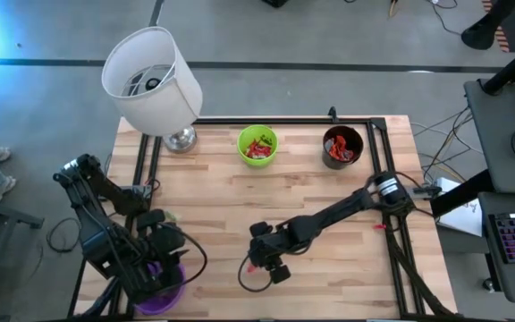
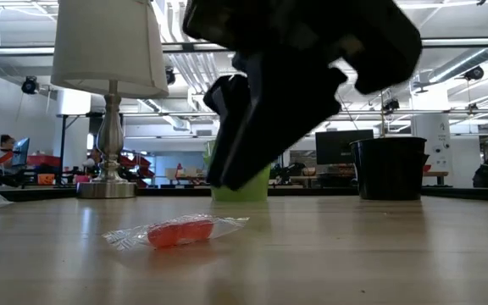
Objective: Sort candy
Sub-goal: Put the orange gummy candy into the violet bucket
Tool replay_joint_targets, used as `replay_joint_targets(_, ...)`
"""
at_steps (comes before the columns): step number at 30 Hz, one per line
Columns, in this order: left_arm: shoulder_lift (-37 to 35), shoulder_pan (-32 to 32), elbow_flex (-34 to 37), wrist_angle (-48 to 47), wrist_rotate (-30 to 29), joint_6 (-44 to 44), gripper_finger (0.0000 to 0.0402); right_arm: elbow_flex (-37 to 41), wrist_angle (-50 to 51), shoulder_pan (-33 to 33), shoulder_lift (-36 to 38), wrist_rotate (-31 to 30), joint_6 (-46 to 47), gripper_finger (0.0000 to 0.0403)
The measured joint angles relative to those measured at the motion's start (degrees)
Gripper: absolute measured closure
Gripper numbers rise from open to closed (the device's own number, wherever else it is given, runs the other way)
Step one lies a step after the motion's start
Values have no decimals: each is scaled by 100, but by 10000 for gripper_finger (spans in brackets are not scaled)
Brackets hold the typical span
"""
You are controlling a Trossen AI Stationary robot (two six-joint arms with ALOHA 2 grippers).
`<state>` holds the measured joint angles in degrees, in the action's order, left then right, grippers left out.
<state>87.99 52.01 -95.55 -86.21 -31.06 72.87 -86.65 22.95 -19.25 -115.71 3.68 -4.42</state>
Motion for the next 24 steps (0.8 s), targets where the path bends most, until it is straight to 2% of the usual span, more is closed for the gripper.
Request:
replay_joint_targets(6, 2, -109, 0, 32, -2, 19, 283, 4, -122, 0, -233, 107, -478, 252)
replay_joint_targets(17, 7, -230, 0, 55, -14, -75, 283, -39, -243, 2, -581, 155, -515, 254)
replay_joint_targets(20, 7, -227, 0, 55, -14, -98, 283, -39, -274, 9, -574, 127, -509, 267)
replay_joint_targets(24, 7, -226, 0, 54, -12, -172, 283, -37, -275, 15, -570, 129, -365, 312)
